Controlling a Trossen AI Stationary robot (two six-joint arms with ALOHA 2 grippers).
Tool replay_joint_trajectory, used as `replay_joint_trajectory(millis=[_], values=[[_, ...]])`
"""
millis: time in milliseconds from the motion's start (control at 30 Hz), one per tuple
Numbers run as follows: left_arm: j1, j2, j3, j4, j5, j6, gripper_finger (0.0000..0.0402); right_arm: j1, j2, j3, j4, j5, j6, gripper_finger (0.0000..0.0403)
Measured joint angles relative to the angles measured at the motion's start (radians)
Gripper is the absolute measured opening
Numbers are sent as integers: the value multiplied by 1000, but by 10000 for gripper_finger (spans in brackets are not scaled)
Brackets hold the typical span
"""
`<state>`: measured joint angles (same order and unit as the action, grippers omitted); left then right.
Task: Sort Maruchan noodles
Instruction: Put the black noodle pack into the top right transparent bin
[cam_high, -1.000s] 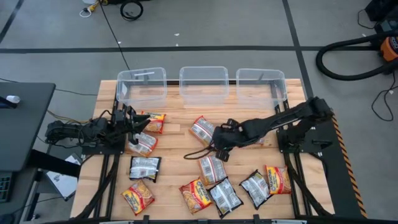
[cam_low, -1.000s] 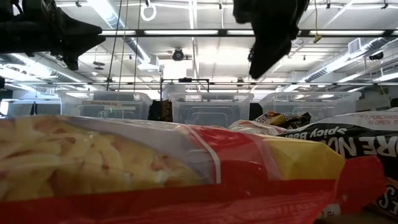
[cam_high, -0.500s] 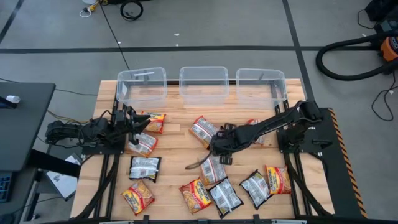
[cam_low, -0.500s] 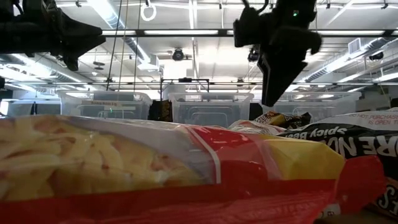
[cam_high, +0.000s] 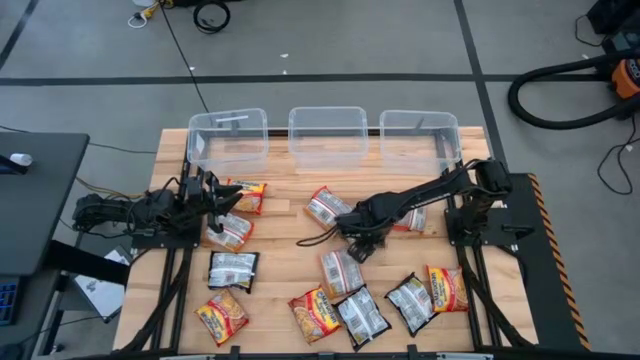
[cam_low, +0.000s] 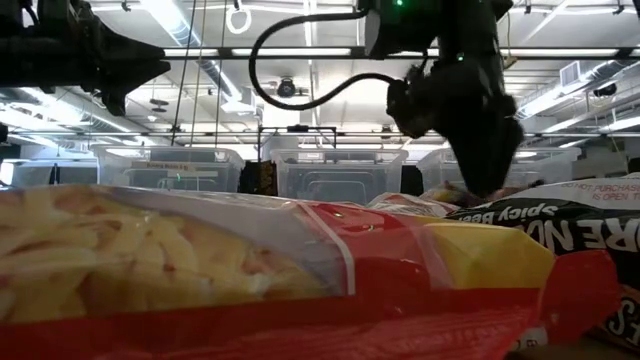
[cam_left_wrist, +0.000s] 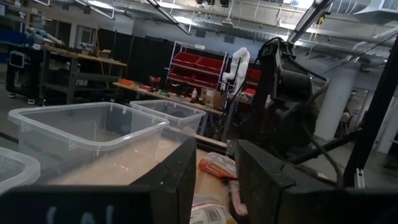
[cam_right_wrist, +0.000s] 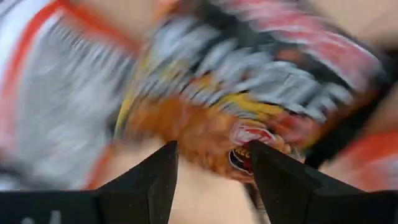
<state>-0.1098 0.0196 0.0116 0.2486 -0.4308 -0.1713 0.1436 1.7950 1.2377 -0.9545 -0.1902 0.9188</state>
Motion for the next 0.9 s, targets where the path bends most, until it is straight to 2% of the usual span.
replay_joint_trajectory(millis=[100,167,233,333,367,433,500,633,800,900], values=[[0,0,0,6,-4,0,117,0,-6,6,41,-178,47,205],[0,0,0,7,-5,0,117,-2,-21,34,34,-203,4,205],[0,0,0,7,-5,0,117,-6,-40,69,24,-164,-101,205],[0,0,0,8,-5,0,117,-12,-57,110,-49,19,-257,205],[0,0,0,8,-8,0,117,-20,-60,114,-84,71,-282,205],[0,0,0,8,-10,-1,117,-54,-60,103,-172,93,-278,205],[0,0,0,9,-10,-1,117,-90,-60,57,-233,94,-237,205],[0,0,0,14,-10,-15,117,-121,-112,-85,-198,82,-170,205],[0,0,0,15,-11,-57,117,-85,-231,-261,-6,12,-61,205],[0,0,0,16,-16,-54,117,-64,-293,-363,111,16,8,205]])
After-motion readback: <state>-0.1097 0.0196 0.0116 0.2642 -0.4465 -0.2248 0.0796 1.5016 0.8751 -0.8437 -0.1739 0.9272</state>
